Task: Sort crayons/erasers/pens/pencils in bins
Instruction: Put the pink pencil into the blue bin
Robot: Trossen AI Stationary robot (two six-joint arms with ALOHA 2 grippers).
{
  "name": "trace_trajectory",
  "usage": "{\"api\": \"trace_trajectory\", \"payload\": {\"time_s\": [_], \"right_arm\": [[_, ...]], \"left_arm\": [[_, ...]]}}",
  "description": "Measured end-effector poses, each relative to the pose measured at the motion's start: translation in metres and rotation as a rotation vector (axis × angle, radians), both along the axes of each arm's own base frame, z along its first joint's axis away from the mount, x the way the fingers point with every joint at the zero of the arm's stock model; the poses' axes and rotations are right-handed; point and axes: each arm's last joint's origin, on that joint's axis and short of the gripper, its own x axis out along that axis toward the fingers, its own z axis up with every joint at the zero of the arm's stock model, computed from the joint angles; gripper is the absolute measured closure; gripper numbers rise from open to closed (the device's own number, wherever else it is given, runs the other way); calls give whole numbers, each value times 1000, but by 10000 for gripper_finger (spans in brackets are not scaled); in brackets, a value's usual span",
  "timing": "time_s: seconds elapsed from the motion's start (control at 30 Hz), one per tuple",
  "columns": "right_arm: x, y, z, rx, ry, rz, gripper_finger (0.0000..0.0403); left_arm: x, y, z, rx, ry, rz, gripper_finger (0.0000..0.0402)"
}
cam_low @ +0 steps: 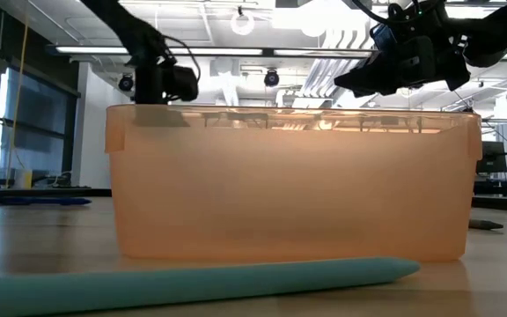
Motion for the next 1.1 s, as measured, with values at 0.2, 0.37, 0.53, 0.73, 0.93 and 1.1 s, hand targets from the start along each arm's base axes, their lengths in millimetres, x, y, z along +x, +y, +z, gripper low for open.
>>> {"api": "trace_trajectory", "payload": {"time_s": [0.2,0.37,0.53,0.73,0.93,1.1], "right_arm": [[0,0,0,0,0,0,403],[0,0,0,0,0,-1,403],[0,0,0,8,1,-2,403],[0,0,0,7,2,-2,403],[0,0,0,8,2,-1,403],[0,0,0,8,2,-2,403]], "left_arm": [[-17,8,-12,51,-55,135,335],[-23,24,-14,171,-120,226,289],[-33,31,-30,143,-100,291,263],[-33,35,-42,208,-72,314,257],[-38,33,-55,210,-83,327,257],[-41,35,-58,239,-92,350,257]]}}
